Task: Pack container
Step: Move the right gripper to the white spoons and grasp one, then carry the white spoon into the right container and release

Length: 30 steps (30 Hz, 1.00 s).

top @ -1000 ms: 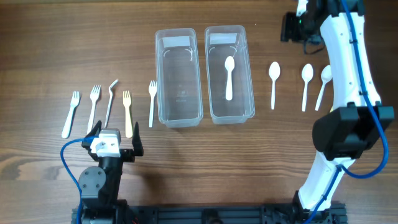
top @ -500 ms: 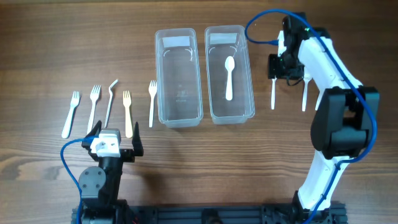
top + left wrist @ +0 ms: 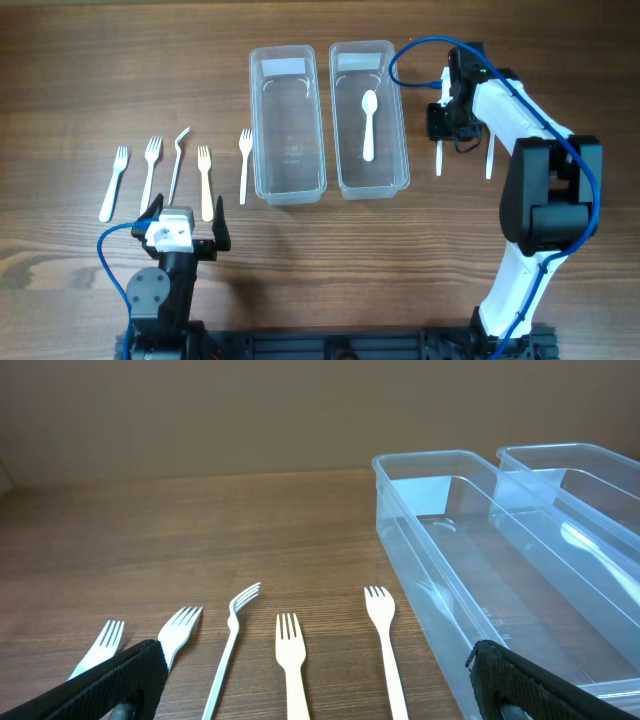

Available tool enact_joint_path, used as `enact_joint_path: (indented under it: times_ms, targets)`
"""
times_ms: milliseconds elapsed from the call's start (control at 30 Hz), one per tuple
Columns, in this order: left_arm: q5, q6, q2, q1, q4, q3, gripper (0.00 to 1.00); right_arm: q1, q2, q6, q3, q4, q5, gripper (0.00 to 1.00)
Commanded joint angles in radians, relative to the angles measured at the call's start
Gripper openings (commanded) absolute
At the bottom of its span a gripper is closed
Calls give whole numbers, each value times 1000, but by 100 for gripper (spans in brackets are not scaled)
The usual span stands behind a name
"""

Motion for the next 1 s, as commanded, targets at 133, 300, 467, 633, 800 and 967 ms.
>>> enact_joint_path:
  times_ms: [133, 300, 467, 633, 800, 967]
  targets:
    - [8, 15, -9, 8, 3, -5, 100, -3, 9, -1, -3, 1, 7, 4]
    - [8, 15, -9, 8, 3, -5, 100, -3, -21, -1, 102, -53, 56, 4]
    - [8, 15, -9, 8, 3, -5, 100, -1, -100, -19, 364, -150, 60, 5]
    - [8, 15, -9, 8, 3, -5, 100, 34, -187, -19, 517, -155, 3, 4]
    - [8, 15, -9, 8, 3, -5, 100, 106, -193, -12, 515, -198, -80, 4]
    - [9, 15, -9, 8, 3, -5, 100, 196, -105, 13, 515, -257, -111, 4]
